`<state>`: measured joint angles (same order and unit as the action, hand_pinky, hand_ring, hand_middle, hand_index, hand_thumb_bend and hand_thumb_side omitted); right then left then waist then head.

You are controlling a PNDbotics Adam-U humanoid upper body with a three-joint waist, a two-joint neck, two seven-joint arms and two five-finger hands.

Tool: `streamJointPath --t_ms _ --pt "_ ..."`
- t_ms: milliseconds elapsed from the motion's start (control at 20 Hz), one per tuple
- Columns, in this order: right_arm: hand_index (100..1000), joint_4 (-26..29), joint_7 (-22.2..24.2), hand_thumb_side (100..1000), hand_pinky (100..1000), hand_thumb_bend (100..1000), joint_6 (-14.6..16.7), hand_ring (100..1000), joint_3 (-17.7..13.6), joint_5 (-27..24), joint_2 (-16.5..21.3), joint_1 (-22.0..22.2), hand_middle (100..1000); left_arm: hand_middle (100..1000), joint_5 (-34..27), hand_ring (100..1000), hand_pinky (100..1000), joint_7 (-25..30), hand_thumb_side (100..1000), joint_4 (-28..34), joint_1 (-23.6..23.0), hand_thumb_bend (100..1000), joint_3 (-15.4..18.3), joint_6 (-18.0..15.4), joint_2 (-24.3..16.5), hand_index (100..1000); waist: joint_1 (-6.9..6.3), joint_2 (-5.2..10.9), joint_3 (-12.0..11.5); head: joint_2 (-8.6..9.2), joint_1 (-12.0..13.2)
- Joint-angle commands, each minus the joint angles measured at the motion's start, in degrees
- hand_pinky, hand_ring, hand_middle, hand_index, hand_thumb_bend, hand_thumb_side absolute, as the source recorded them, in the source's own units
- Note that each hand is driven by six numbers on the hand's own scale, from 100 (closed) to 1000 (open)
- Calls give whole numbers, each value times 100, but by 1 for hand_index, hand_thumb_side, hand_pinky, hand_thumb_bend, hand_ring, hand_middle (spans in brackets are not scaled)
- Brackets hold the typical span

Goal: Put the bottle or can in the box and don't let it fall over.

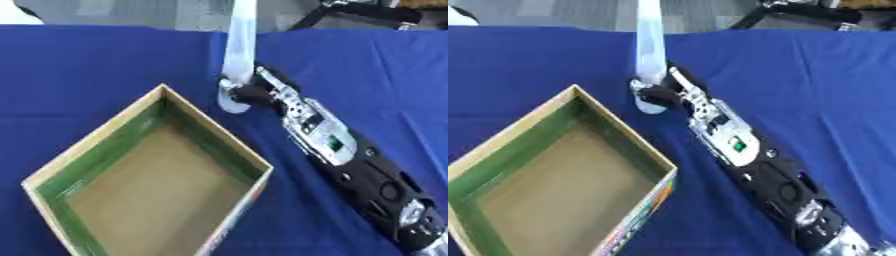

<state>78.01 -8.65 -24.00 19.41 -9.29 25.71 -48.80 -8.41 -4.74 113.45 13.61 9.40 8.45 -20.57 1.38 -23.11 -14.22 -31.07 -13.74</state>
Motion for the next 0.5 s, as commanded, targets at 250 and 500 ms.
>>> streamJointPath --t_ms 250,500 --pt "848 18 -300 234 1000 100 -192 1000 40 -442 45 48 1000 1000 -14 1000 1000 4 141 114 25 490 62 -21 -79 930 -33 112 -6 55 -26" --pt "803 91 -319 327 1000 100 -359 1000 4 -859 36 41 1000 1000 -25 1000 1000 1 139 114 17 483 65 -24 -84 931 -38 131 4 51 -28"
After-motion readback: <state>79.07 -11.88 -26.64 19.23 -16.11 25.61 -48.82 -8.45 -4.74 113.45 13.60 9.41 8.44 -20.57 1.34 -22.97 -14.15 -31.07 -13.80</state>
